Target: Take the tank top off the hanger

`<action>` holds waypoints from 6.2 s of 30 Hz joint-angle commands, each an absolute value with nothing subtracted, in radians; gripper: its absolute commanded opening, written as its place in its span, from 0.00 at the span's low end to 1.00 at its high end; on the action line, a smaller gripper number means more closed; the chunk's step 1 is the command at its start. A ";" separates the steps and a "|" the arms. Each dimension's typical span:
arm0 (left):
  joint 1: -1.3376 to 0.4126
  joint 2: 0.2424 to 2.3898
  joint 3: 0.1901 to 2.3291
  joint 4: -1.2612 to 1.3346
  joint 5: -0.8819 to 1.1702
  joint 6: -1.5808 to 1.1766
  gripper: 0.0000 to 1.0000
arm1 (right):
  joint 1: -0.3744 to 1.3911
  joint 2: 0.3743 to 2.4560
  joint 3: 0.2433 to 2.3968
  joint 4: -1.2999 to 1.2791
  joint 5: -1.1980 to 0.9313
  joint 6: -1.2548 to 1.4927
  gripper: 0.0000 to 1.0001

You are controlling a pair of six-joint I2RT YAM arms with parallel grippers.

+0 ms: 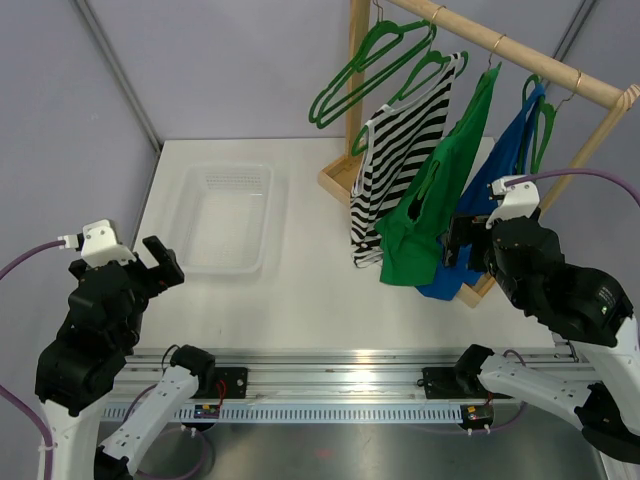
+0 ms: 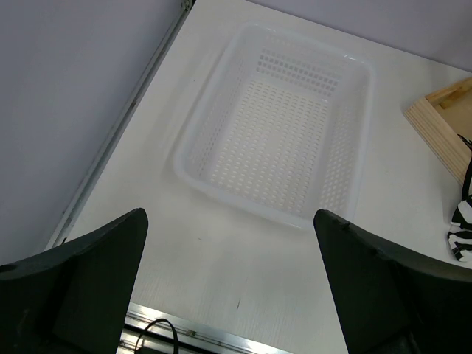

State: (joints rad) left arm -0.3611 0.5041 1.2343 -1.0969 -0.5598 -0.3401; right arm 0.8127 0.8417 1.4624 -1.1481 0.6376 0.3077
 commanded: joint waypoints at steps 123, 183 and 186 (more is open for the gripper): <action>-0.365 0.563 1.023 -0.798 0.190 -0.370 0.99 | 0.443 0.810 1.766 -1.365 -0.032 0.169 0.00; -0.442 0.693 0.992 -0.469 0.232 -0.437 0.99 | 0.573 0.997 1.400 -0.879 -0.519 0.186 0.00; -0.579 0.759 1.032 -0.457 0.065 -0.436 0.99 | 0.708 1.066 1.437 -0.874 -0.399 0.192 0.00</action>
State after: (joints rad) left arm -0.4824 0.7185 0.9642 -0.5644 0.2008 -0.4202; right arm 0.6197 1.0302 1.3655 -0.9771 -0.5026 0.1917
